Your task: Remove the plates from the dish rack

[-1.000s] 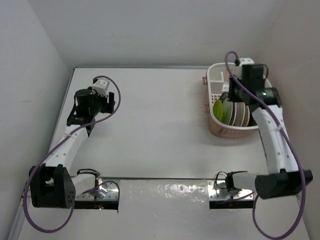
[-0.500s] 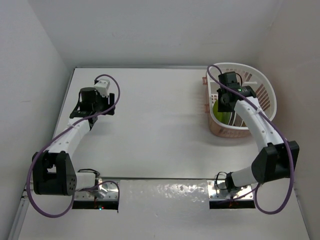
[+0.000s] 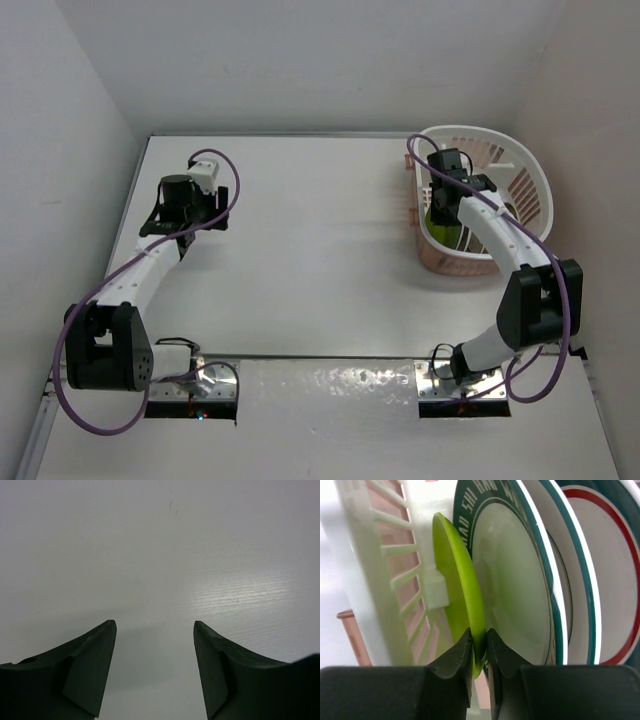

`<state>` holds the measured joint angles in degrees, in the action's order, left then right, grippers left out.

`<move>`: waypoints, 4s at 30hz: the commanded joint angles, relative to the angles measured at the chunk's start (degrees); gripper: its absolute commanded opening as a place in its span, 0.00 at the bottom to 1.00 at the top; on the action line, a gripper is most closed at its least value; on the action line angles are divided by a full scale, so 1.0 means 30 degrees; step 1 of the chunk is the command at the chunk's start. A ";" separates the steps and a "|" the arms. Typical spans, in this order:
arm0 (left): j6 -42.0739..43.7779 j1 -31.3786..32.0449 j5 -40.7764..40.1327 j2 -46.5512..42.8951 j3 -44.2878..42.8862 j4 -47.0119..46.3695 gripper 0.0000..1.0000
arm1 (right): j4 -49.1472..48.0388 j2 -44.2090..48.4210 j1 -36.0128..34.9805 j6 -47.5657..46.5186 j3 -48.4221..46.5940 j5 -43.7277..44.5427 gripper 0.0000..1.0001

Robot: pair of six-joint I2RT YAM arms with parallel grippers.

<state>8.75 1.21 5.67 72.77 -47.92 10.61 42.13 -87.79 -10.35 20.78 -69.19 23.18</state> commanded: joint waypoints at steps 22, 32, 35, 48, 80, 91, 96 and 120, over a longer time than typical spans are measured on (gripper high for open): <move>0.1213 0.0211 -0.0016 -0.0088 0.0095 -0.1105 0.61 | 0.0519 0.0903 -0.2525 0.0225 -0.1985 0.6330 0.00; 0.1213 0.0211 0.0072 -0.0029 0.0212 -0.1252 0.61 | 0.0781 0.0992 -0.3113 -0.0919 -0.3860 0.8238 0.00; 0.1213 0.0182 0.0014 -0.0029 0.0183 -0.1252 0.61 | 0.0548 0.1137 -0.3113 -0.1415 -0.4124 0.8474 0.00; 0.1125 0.0211 -0.0104 -0.0205 0.0476 -0.1282 0.61 | 0.0520 0.1079 -0.3113 -0.3931 -0.6848 0.9790 0.00; 0.0040 0.0211 0.2823 -0.0615 -0.1105 -0.0402 0.54 | -0.1797 -0.1351 -0.3113 -0.2973 -1.2181 0.1417 0.00; 0.0657 0.0211 0.3559 -0.0615 -0.1400 -0.0197 0.55 | -0.1709 -0.1821 -0.3113 -0.2355 -1.2327 0.0244 0.00; 0.0159 0.0240 0.3267 -0.0527 -0.1282 -0.0285 0.55 | -0.1651 -0.2638 -0.3171 -0.2151 -1.3556 -0.0693 0.00; -0.2626 0.0182 -0.0279 -0.1143 0.0358 -0.0519 0.56 | -0.6980 -0.9117 -0.3142 1.1179 -0.8377 -1.1388 0.00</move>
<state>1.39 1.41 6.07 70.61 -47.07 11.22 27.88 -118.76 -19.66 50.54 -95.66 -7.18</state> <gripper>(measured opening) 0.561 0.042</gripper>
